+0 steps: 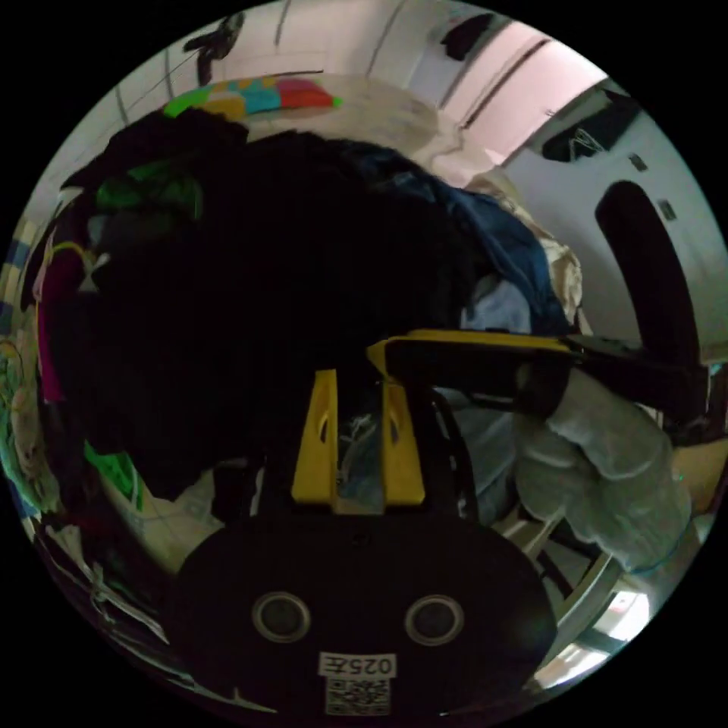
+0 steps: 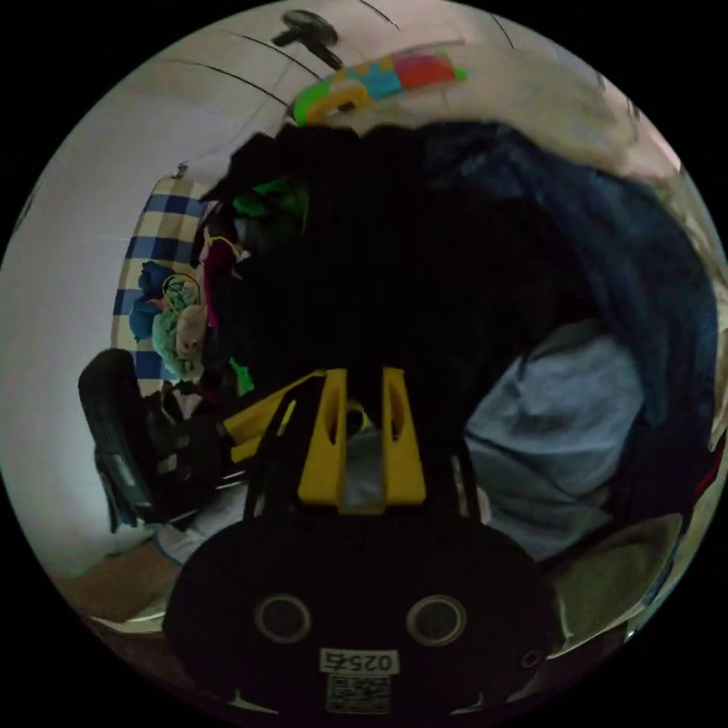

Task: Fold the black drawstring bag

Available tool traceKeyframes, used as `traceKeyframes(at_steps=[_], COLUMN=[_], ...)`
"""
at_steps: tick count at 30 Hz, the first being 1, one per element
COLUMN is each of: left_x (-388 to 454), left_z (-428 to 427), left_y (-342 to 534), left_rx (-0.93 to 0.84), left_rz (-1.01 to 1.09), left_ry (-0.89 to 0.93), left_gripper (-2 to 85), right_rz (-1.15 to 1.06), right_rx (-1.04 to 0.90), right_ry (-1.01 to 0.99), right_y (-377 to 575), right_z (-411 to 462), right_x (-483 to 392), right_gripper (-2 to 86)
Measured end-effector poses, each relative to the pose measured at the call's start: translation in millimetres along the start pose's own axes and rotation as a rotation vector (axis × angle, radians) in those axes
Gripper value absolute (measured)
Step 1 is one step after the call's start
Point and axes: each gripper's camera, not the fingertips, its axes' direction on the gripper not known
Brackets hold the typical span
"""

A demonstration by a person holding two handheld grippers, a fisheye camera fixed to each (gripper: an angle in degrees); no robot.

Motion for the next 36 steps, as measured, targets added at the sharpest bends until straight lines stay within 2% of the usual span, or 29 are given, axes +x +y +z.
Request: traceKeyframes(at_steps=[2, 7, 10, 15, 17, 19, 21, 22, 24, 27, 31, 33, 35, 36], left_x=[-6, -19, -41, -75, -81, -88, -87, -82, -45, -6, -21, -53, -66, -68], left_z=[-2, -41, -72, -129, -154, -188, -245, -260, -331, -428, -507, -530, -523, -509], left_y=[4, 41, 86, 198, 237, 267, 288, 290, 290, 305, 345, 386, 406, 410], left_rx=[-0.003, 0.014, -0.025, -0.091, -0.049, 0.052, 0.225, 0.257, 0.347, 0.525, 0.767, 0.953, 0.968, 0.904], left_rz=[-0.014, 0.098, 0.14, 0.147, 0.101, 0.071, 0.093, 0.121, 0.364, 0.669, 0.705, 0.704, 0.699, 0.749], left_ry=[-0.009, -0.03, 0.037, 0.266, 0.33, 0.435, 0.68, 0.721, 0.782, 0.755, 0.697, 0.597, 0.426, 0.382], left_gripper=[1.4, -1.1, -1.2, -1.5, -1.5, -1.4, -1.4, -1.4, -1.3, 0.3, 8.5, 11.8, 13.2, 14.0], right_rz=[0.026, -0.129, -0.138, -0.153, -0.115, -0.022, 0.102, 0.112, 0.071, -0.089, -0.26, -0.486, -0.66, -0.743], right_rx=[-0.043, -0.043, -0.133, -0.275, -0.249, -0.146, 0.085, 0.155, 0.417, 0.662, 0.87, 0.979, 1.072, 1.098], right_ry=[-0.006, 0.056, -0.103, -0.402, -0.5, -0.701, -1.123, -1.201, -1.366, -1.49, -1.621, -1.777, -1.809, -1.791], right_y=[1, 42, 81, 194, 240, 285, 349, 365, 425, 492, 565, 614, 656, 685], right_z=[-5, -30, -40, -53, -65, -85, -120, -131, -181, -245, -299, -327, -353, -374], right_x=[5, -8, 4, 30, 42, 65, 98, 103, 104, 79, 34, 3, -19, -32], right_gripper=[2.5, 0.6, 0.2, 0.0, 0.0, -0.1, -0.2, -0.2, -0.3, -0.4, -0.7, -0.8, -0.9, -0.9])
